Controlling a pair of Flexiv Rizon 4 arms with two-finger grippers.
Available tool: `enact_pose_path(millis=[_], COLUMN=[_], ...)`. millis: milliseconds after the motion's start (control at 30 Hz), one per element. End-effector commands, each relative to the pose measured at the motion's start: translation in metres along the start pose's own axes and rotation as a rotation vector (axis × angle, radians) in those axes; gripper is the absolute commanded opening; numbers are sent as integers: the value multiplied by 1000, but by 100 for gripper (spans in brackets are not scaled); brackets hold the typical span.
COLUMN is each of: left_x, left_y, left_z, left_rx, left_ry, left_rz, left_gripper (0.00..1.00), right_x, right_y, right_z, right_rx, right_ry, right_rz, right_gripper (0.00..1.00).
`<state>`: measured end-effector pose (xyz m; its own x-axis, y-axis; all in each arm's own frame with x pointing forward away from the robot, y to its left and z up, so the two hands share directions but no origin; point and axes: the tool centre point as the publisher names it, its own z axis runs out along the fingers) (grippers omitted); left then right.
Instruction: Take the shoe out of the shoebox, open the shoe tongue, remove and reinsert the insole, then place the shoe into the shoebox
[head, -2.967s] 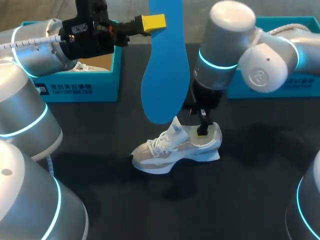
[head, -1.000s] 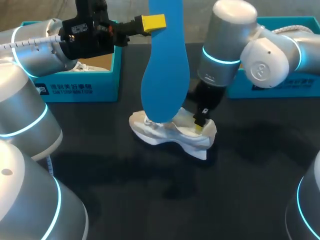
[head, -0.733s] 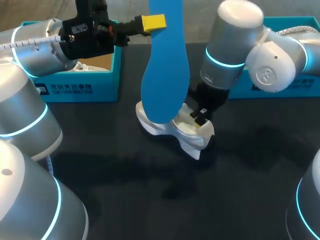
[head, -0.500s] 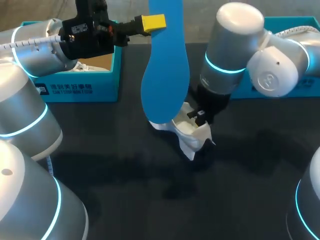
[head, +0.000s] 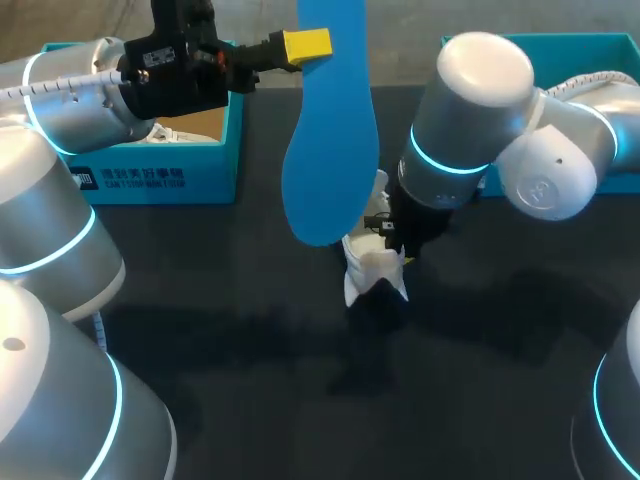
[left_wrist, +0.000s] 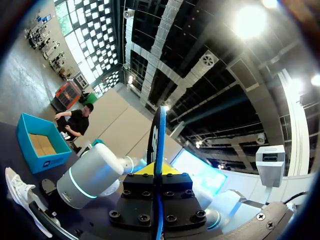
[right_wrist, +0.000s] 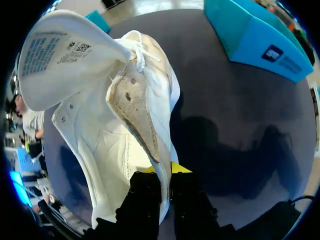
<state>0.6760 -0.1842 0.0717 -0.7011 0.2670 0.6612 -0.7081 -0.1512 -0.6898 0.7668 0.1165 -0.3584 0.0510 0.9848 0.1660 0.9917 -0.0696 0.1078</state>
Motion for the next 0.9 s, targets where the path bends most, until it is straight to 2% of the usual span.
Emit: enact_pose_path(millis=[33, 533, 700, 900], left_x=[-1, -1, -1, -1], left_y=[0, 0, 0, 0], left_z=[1, 1, 1, 1], left_rx=[2, 2, 2, 2], left_ry=[2, 2, 2, 2], left_rz=[1, 1, 1, 1], left_gripper=[0, 0, 0, 0], right_x=[0, 25, 34, 32], right_y=[-4, -3, -6, -18], right_z=[7, 31, 32, 29], right_rx=[-30, 4, 37, 49], right_ry=[18, 41, 16, -5], right_rz=[12, -114, -159, -153], right_gripper=[0, 0, 0, 0])
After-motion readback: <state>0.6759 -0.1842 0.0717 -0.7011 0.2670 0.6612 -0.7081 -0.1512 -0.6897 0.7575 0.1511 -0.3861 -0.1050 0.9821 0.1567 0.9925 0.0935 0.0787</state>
